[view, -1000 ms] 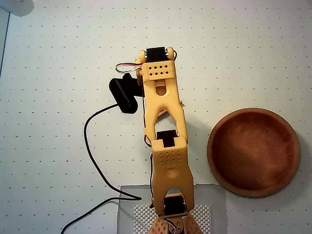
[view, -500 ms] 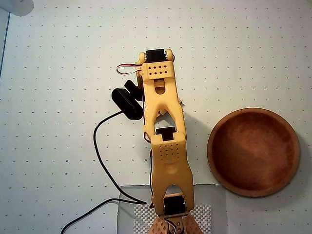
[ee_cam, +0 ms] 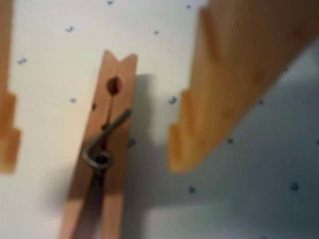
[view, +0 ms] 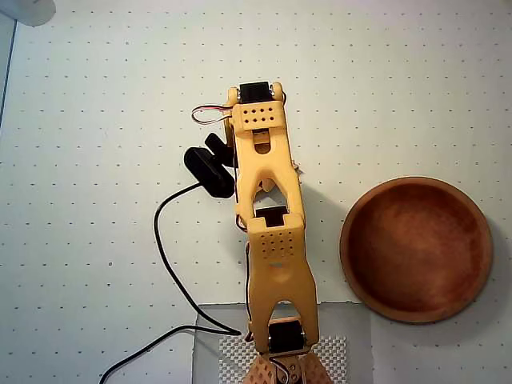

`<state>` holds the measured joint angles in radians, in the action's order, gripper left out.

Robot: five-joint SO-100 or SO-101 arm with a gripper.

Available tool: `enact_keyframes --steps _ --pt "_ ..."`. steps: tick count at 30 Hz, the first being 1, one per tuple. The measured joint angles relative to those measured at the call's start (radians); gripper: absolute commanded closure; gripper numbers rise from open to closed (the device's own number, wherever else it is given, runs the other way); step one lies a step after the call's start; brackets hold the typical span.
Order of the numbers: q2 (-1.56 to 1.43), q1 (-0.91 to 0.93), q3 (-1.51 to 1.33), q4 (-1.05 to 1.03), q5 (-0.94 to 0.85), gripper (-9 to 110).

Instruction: Grasp a clothespin and put it in the bowl.

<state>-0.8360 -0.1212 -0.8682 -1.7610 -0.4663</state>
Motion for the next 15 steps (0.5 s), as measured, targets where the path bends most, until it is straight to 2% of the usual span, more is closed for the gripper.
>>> enact_keyframes --steps 15 --pt "0.104 0.018 0.077 0.000 0.078 82"
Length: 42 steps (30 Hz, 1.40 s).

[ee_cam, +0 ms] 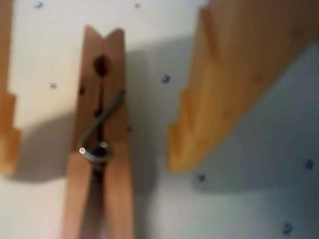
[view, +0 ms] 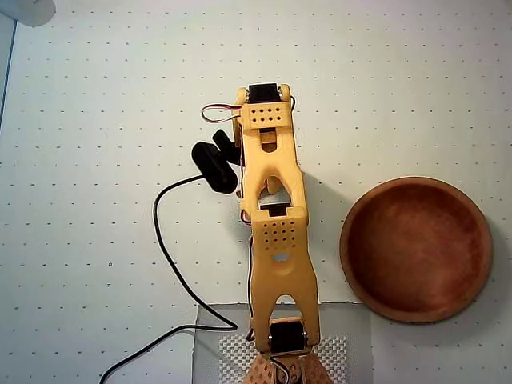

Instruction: Grasp a clothespin and put it in the bowl.

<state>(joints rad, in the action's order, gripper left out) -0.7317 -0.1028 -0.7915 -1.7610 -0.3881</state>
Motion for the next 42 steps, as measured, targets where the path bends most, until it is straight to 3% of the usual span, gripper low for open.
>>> enact_keyframes --steps 21,32,42 --pt "0.018 -0.003 0.017 -0.002 0.069 82" --pt "0.034 -0.002 0.020 -0.002 0.077 104" --pt "0.034 -0.002 0.020 -0.002 0.072 104"
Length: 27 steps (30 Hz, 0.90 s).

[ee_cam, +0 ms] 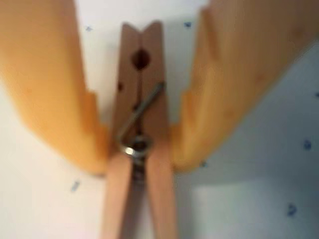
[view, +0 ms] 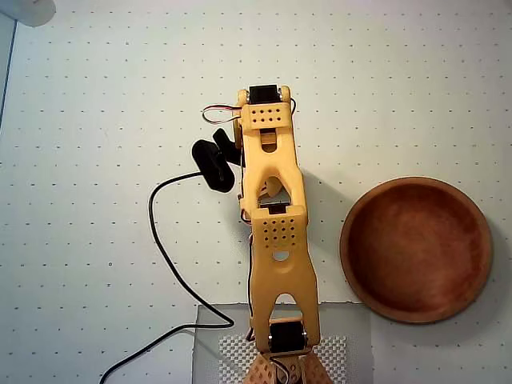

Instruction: Grasp a clothespin and put it in the bowl.

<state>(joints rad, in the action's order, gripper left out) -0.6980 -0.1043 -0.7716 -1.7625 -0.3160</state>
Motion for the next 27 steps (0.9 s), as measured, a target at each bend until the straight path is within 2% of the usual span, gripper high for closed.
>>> enact_keyframes --steps 8,13,27 --pt "-0.012 0.000 -0.002 0.000 0.000 104" --pt "-0.163 -0.002 -0.003 0.000 -0.008 104" --pt "-0.750 0.000 -0.236 0.000 -0.238 104"
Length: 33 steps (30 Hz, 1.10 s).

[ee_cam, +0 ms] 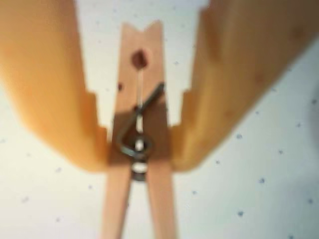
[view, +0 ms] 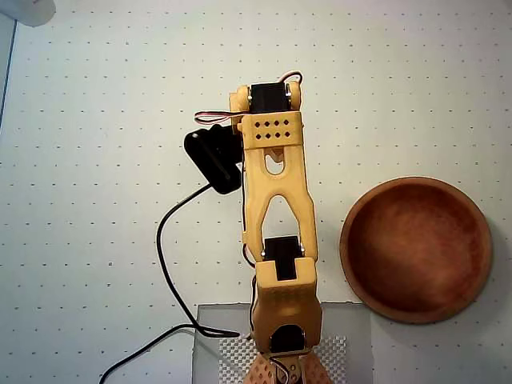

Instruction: Grasp a clothespin and put it in the bowl.

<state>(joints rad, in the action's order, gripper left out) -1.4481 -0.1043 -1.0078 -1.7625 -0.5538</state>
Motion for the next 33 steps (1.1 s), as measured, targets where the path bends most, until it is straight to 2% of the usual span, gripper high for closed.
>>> enact_keyframes --steps 5,11,26,33 --pt "-0.245 0.005 -0.035 0.000 -0.158 104" --pt "-0.403 0.127 -0.061 0.000 -0.379 104" --pt "-0.410 0.548 -0.063 0.000 -0.868 104" --pt "-0.204 0.727 -0.064 0.000 -0.917 104"
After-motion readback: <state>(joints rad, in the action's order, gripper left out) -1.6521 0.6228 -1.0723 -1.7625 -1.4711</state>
